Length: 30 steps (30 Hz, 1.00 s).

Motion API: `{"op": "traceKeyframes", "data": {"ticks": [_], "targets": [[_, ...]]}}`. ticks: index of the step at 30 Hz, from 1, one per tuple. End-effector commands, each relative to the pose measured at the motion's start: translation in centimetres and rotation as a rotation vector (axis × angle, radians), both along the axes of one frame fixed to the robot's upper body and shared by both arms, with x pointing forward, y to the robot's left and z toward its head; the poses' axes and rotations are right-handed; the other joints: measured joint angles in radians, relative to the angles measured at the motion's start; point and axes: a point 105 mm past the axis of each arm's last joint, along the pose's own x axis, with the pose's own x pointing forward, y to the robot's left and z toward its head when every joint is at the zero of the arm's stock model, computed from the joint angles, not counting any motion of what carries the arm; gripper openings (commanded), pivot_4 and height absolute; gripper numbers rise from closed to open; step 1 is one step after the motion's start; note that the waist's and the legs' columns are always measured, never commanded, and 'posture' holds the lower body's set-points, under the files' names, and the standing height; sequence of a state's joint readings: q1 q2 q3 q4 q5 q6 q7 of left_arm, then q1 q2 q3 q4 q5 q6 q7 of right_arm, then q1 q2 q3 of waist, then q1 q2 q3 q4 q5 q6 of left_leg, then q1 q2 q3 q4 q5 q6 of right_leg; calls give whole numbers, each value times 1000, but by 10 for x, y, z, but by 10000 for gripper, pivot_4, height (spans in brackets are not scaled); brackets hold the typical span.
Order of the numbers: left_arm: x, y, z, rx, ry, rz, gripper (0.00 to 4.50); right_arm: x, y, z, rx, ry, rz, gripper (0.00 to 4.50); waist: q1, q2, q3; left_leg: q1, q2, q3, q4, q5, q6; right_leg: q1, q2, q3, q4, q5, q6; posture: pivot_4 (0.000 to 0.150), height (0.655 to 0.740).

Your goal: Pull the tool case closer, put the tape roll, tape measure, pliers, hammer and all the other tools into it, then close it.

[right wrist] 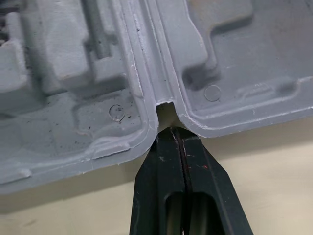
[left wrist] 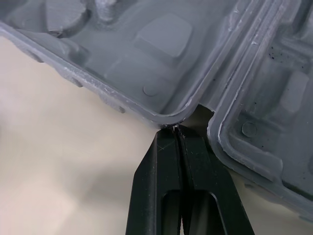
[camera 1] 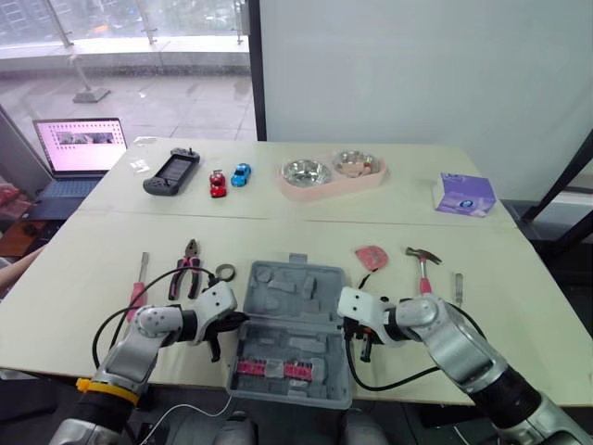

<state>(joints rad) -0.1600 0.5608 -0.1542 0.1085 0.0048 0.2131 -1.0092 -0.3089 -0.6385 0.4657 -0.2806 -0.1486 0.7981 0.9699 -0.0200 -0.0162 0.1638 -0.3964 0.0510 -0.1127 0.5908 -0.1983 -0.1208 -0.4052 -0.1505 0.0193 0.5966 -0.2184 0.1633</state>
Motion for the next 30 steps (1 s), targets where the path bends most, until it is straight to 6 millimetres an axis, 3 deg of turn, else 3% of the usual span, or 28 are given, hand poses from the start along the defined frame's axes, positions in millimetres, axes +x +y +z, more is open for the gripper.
{"op": "traceKeyframes", "data": {"ticks": [1, 9, 22, 30], "targets": [[-29, 0, -26, 18, 148, -5, 625, -14, 13, -3, 35, 45, 51, 0, -1, 0, 0, 0, 0, 0, 0, 0, 0, 0, 0, 0, 0, 0, 0, 1500, 7400], [-47, -3, -29, 17, 184, -19, 625, -23, 7, -6, 20, 88, 31, 0, 2, 0, 0, 0, 0, 0, 0, -1, 0, -1, 0, 0, -1, 0, -1, 1500, 7400], [-40, -28, -18, -32, 171, -82, 625, -30, -19, -12, -16, 106, -74, 0, 13, 3, -2, -3, -1, 1, 2, -2, -2, -2, -1, -1, -10, -1, -1, 1500, 7400], [-41, -24, -22, -13, 181, -96, 625, -28, -21, -12, -15, 98, -86, 0, 13, 4, -3, -10, -2, 0, 4, -2, -1, -2, -1, 0, -15, 0, -1, 1500, 7400]]}}
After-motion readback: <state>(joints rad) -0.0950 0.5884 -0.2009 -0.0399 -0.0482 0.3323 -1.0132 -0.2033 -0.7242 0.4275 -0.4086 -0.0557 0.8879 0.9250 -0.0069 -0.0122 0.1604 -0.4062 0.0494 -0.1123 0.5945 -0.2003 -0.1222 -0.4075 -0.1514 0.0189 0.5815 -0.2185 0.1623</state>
